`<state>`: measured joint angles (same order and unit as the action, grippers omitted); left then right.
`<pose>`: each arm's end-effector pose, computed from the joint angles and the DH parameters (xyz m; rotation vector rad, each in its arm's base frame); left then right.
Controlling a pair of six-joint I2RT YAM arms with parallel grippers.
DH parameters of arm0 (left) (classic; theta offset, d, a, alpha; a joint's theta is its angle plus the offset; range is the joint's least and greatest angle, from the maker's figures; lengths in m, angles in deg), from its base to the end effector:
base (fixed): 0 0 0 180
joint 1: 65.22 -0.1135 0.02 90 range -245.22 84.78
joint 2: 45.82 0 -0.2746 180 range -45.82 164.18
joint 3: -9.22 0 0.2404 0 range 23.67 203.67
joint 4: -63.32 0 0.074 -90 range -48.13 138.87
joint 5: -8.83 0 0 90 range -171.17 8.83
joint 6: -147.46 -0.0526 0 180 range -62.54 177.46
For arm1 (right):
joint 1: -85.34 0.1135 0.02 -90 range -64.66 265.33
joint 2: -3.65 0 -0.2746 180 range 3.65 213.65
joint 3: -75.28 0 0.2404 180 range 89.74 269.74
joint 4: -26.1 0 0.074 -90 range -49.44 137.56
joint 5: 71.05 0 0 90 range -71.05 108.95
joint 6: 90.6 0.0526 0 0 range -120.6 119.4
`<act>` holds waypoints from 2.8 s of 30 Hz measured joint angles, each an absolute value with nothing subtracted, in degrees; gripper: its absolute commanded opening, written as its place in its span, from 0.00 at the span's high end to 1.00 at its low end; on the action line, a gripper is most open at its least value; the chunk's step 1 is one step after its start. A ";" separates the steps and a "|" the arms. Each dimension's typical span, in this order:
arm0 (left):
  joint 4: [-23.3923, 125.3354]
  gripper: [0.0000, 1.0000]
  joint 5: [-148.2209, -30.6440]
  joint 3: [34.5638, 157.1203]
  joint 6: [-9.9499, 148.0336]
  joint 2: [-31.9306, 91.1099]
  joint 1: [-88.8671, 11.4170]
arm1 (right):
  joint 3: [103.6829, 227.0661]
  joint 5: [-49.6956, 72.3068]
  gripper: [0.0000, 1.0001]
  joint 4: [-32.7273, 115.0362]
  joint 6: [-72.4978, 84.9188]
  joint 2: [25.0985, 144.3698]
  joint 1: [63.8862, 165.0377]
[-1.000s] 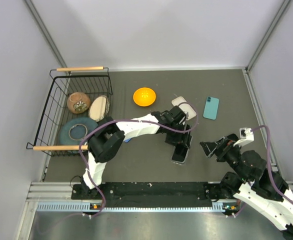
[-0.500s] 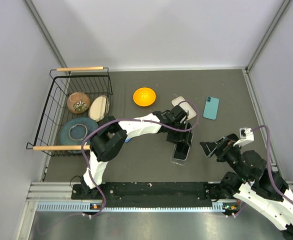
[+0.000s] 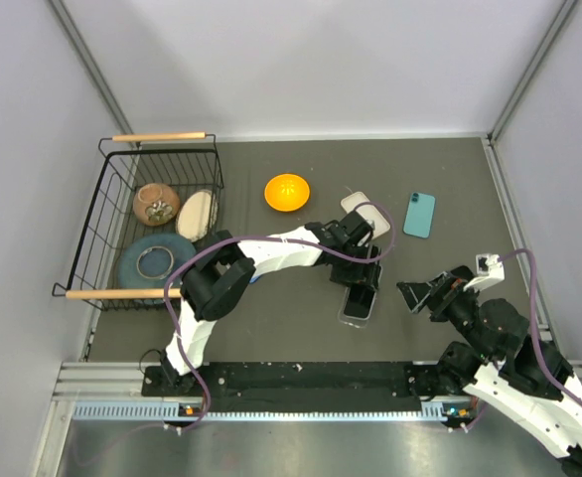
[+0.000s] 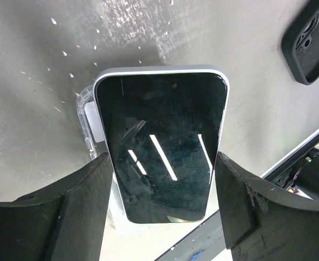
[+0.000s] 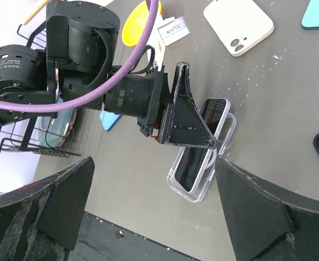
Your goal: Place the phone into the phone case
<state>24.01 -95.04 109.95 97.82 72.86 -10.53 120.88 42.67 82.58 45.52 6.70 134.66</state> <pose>0.2487 -0.3730 0.1751 0.4501 2.7753 -0.8396 0.0431 0.0176 0.2613 0.2513 1.8515 0.8066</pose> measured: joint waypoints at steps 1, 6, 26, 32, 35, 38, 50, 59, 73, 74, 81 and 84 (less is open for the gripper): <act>24.01 0.41 -94.91 109.95 97.82 72.86 -10.53 | 120.88 42.67 0.08 82.58 45.52 6.70 134.66; 23.94 0.22 -94.25 109.95 97.84 72.86 -10.33 | 120.88 42.67 0.08 82.58 45.52 6.70 134.66; 20.84 0.08 -89.82 109.76 99.00 68.90 -9.94 | 120.11 42.80 0.09 82.62 47.19 7.40 134.66; 20.03 0.12 -86.58 107.77 98.26 64.70 -10.24 | 119.35 42.85 0.20 82.56 48.02 9.37 134.66; 21.69 0.24 -86.41 103.57 97.89 59.94 -11.49 | 118.86 43.07 0.37 82.32 48.41 12.34 134.66; 26.89 0.46 -89.18 95.29 97.71 53.69 -15.18 | 116.72 44.44 0.45 80.79 48.80 17.28 134.66; 33.12 1.00 -92.20 85.58 94.48 52.46 -21.22 | 115.59 45.60 1.00 74.89 47.71 48.97 129.54; 39.92 1.00 -96.37 85.60 95.35 58.36 -21.74 | 115.74 41.25 1.00 63.67 42.97 60.73 121.02; 49.62 1.00 -101.16 80.56 99.11 60.18 -21.63 | 120.26 34.63 1.00 49.27 38.77 78.81 119.92; 49.93 1.00 -101.25 80.34 99.37 60.22 -21.61 | 120.29 33.89 1.00 47.91 38.47 79.40 119.90; 52.29 1.00 -101.62 79.22 100.84 60.57 -21.24 | 120.96 29.32 1.00 42.89 36.91 82.17 119.62; 53.43 1.00 -101.71 78.48 101.34 60.46 -21.22 | 120.96 28.81 0.99 42.91 36.85 82.15 119.36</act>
